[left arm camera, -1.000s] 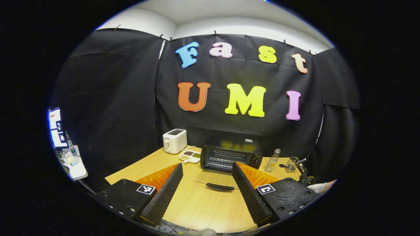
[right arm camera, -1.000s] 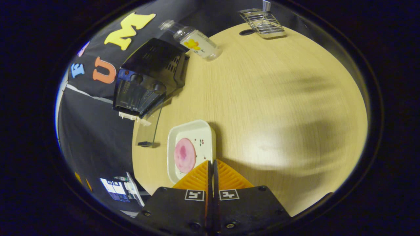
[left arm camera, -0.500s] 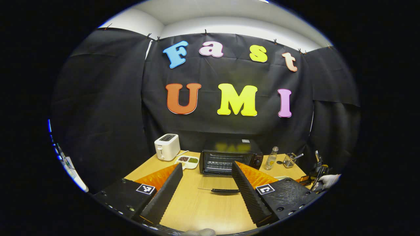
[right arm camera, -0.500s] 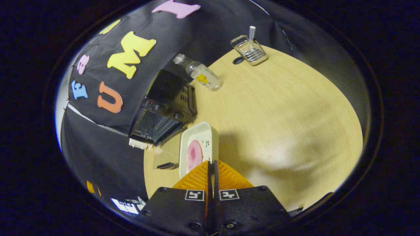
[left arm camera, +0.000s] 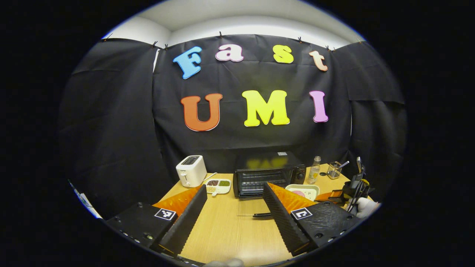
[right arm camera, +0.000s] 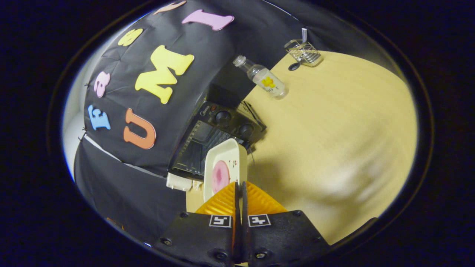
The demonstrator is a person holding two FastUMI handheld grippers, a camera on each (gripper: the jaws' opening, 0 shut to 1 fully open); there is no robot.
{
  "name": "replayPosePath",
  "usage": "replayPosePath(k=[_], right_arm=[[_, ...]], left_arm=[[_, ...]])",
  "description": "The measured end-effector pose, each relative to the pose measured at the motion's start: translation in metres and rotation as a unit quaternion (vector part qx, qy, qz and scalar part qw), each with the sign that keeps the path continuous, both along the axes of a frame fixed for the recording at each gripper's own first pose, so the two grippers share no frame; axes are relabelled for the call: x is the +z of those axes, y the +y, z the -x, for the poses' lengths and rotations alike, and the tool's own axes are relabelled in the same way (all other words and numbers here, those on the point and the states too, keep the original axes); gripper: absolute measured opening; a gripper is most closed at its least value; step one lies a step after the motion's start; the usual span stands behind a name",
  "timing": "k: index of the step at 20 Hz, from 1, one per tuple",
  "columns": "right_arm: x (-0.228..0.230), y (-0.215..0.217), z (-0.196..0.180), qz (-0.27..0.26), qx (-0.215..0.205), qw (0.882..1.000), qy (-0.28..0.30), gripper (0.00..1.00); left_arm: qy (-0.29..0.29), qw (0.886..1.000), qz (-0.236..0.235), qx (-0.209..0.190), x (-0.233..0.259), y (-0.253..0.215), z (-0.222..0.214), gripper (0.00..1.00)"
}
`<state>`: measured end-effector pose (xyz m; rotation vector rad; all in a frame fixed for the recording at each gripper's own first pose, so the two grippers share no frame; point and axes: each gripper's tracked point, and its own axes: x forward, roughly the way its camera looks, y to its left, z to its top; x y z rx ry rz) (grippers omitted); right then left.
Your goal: Open the electric oven with the left hand, put the food in, and close the electric oven.
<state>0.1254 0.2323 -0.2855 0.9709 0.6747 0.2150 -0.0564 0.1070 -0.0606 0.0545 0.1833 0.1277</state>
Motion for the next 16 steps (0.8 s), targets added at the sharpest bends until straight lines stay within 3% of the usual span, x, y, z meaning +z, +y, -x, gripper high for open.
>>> replayPosePath(k=[3,8,16], right_arm=[[-0.009,0.055,-0.018,-0.003,-0.034,0.999,-0.006,0.0],[-0.02,0.122,-0.056,-0.037,-0.038,0.999,0.002,0.04],[-0.013,0.117,-0.134,-0.05,-0.076,0.996,-0.016,0.04]], left_arm=[[0.009,1.0,-0.012,-0.003,-0.009,0.006,-0.004,0.97],[0.02,1.0,-0.012,-0.001,-0.026,0.013,-0.016,0.97],[0.044,0.999,-0.003,-0.001,-0.044,0.017,-0.03,0.98]])
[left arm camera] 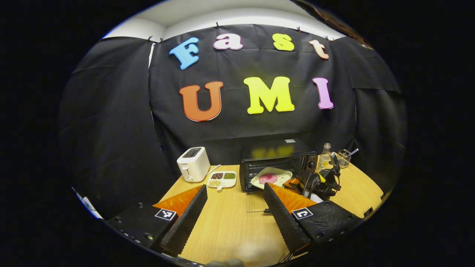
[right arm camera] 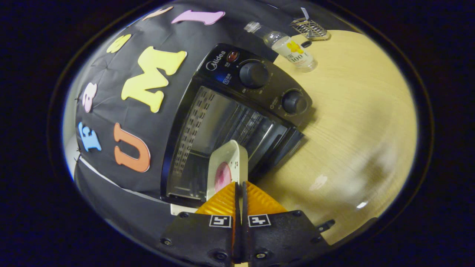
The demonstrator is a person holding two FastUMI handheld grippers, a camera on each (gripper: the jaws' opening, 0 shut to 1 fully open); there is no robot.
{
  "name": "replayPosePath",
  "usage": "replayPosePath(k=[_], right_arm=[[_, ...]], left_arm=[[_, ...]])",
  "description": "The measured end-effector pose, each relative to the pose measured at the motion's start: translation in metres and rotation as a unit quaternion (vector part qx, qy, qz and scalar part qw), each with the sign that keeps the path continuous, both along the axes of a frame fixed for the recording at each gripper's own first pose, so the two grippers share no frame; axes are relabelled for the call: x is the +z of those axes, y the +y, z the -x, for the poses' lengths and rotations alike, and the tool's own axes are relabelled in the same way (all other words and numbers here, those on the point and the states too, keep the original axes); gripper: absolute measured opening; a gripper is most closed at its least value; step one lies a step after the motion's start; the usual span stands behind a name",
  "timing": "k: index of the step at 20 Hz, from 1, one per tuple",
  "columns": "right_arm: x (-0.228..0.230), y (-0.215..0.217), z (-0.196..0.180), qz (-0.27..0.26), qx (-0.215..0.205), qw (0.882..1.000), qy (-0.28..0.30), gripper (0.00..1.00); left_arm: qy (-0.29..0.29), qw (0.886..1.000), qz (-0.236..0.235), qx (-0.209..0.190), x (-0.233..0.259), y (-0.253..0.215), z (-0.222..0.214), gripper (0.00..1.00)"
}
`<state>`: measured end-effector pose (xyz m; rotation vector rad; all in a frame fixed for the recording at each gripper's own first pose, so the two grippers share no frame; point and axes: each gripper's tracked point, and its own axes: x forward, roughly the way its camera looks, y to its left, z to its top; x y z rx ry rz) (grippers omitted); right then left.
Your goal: Open the electric oven with the left hand, put the food in, and close the electric oven.
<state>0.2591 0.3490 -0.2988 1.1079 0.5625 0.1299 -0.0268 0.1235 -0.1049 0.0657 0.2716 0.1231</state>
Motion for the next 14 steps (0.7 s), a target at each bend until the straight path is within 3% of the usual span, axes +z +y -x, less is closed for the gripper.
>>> replayPosePath(k=[9,11,12,13,14], right_arm=[[-0.005,-0.017,-0.062,0.0,-0.027,0.999,-0.026,0.0],[-0.001,-0.018,-0.066,0.008,-0.028,0.999,-0.042,0.02],[0.002,-0.02,-0.065,0.007,-0.025,0.999,-0.048,0.08],[0.002,-0.023,-0.063,0.007,-0.022,0.999,-0.046,0.01],[0.004,-0.024,-0.061,0.01,-0.016,0.999,-0.049,0.16]], left_arm=[[0.015,1.0,0.01,0.022,-0.012,0.012,-0.019,0.98],[0.017,1.0,0.01,0.023,-0.011,0.012,-0.02,0.97],[0.015,1.0,0.009,0.024,-0.01,0.013,-0.021,0.98],[0.016,1.0,0.009,0.025,-0.011,0.013,-0.02,0.97],[0.016,1.0,0.012,0.023,-0.01,0.013,-0.02,0.98]])
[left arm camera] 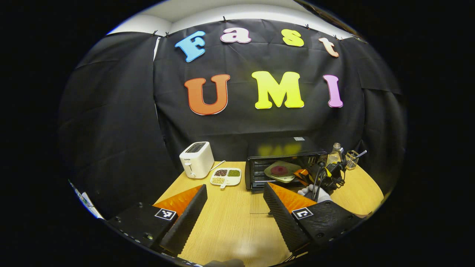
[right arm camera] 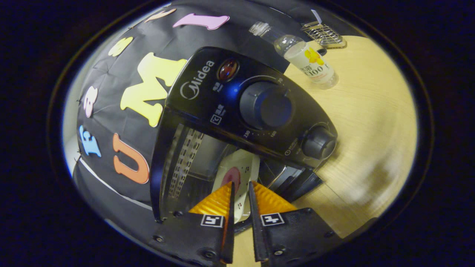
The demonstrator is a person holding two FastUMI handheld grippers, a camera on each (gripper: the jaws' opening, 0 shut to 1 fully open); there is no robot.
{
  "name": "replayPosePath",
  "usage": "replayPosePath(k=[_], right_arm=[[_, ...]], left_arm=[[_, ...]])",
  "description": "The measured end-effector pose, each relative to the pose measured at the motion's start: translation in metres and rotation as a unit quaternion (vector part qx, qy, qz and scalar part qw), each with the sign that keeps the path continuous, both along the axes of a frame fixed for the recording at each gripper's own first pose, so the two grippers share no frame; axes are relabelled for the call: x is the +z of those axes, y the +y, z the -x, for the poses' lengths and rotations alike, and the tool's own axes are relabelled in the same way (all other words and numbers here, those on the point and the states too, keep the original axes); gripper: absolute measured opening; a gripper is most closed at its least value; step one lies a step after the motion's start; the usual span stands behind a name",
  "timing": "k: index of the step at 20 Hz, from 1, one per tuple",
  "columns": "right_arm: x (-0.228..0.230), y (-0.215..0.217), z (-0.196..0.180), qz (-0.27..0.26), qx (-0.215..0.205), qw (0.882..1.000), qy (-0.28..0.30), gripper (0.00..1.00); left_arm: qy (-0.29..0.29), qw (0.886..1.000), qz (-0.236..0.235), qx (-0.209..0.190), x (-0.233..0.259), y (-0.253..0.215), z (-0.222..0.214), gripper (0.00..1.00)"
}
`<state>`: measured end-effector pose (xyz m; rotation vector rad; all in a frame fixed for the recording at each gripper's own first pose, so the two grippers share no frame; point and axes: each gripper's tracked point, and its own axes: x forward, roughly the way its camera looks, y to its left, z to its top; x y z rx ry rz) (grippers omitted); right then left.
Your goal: Open the electric oven with the left hand, put the food in, and close the electric oven.
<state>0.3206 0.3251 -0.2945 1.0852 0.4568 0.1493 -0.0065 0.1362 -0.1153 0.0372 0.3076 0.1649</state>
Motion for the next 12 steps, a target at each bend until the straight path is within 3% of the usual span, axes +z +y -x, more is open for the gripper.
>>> replayPosePath(k=[1,3,4,7,8,9,12], right_arm=[[0.003,-0.003,0.003,0.007,0.004,1.0,0.001,0.19],[0.014,-0.013,0.012,0.013,0.007,1.0,-0.004,0.41],[0.02,-0.018,0.019,0.021,0.01,1.0,-0.009,0.42],[0.039,-0.03,0.05,0.09,0.033,0.995,-0.028,0.58],[0.05,-0.036,0.063,0.11,0.043,0.992,-0.039,0.72],[0.06,-0.038,0.077,0.127,0.053,0.989,-0.05,0.78],[0.091,-0.054,0.119,0.186,0.071,0.977,-0.074,0.87]], left_arm=[[0.002,1.0,0.007,-0.005,-0.001,-0.003,-0.001,0.98],[-0.001,1.0,0.015,-0.013,0.004,-0.008,-0.003,0.98],[-0.007,1.0,0.013,-0.018,0.008,-0.011,-0.004,0.98],[-0.02,0.999,0.009,-0.03,0.016,-0.016,-0.006,0.98],[-0.023,0.999,0.009,-0.035,0.018,-0.019,-0.005,0.98],[-0.026,0.999,0.01,-0.038,0.019,-0.019,-0.003,0.98],[-0.03,0.999,0.012,-0.042,0.021,-0.02,0.008,0.97]])
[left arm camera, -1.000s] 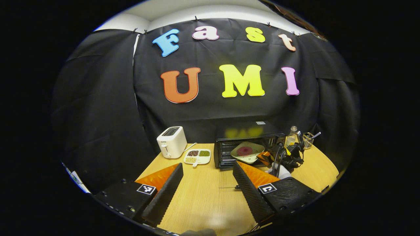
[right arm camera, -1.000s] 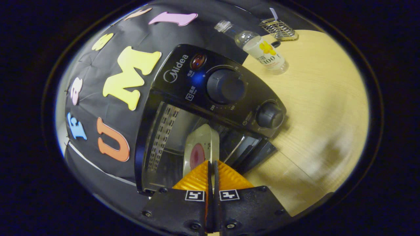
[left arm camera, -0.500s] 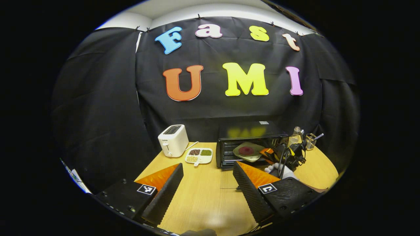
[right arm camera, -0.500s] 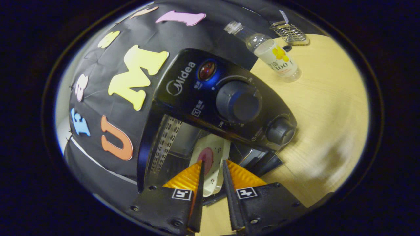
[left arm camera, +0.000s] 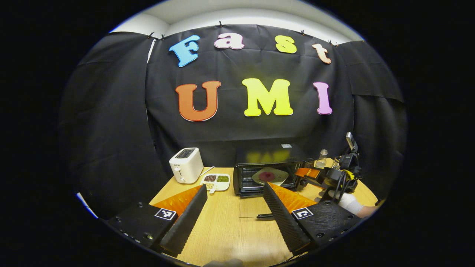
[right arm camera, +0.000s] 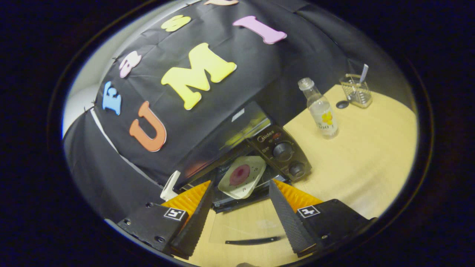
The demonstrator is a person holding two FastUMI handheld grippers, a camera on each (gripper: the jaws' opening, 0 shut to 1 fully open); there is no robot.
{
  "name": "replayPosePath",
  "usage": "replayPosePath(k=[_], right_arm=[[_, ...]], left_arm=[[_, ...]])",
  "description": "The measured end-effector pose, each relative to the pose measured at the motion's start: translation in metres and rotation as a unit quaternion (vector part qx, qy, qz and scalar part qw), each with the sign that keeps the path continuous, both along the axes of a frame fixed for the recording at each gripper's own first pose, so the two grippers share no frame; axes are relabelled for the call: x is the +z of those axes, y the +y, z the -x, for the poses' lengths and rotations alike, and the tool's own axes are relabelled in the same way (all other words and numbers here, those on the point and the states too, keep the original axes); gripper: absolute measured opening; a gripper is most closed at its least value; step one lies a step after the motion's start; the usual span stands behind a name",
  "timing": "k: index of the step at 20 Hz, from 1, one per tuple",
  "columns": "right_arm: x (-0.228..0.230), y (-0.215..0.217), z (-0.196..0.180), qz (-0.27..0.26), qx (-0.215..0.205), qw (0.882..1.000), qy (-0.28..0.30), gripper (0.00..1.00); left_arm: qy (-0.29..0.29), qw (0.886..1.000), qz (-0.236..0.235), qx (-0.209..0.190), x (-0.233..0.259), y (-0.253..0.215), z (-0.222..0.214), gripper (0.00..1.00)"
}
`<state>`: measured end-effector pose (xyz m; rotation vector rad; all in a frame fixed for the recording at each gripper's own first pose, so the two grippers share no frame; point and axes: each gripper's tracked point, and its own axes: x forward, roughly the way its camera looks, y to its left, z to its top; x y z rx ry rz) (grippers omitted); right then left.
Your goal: Open the electric oven with the left hand, put the food in, and close the electric oven.
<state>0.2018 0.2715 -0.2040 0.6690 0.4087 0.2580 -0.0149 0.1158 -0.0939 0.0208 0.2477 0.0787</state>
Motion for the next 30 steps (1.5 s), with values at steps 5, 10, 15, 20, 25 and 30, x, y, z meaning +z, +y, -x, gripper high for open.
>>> replayPosePath(k=[5,10,15,20,25,30], right_arm=[[0.052,-0.05,0.058,0.145,0.001,0.987,-0.066,0.95],[0.103,-0.1,0.111,0.274,-0.021,0.954,-0.121,0.95],[0.131,-0.131,0.157,0.314,-0.024,0.937,-0.149,0.96],[0.125,-0.184,0.163,0.327,-0.025,0.935,-0.131,1.0],[0.126,-0.219,0.167,0.344,-0.008,0.929,-0.132,0.97],[0.125,-0.257,0.172,0.36,-0.022,0.925,-0.119,0.97]], left_arm=[[-0.025,1.0,0.005,-0.007,0.011,-0.002,0.01,0.97],[-0.042,0.999,0.002,-0.018,0.003,-0.011,0.01,0.98],[-0.024,0.999,-0.004,-0.041,-0.031,-0.044,-0.004,0.97],[0.04,0.999,0.002,-0.033,-0.106,-0.084,-0.017,0.97],[0.115,0.993,0.01,-0.028,-0.189,-0.121,-0.032,0.98],[0.16,0.987,0.008,-0.031,-0.241,-0.138,-0.046,0.97]])
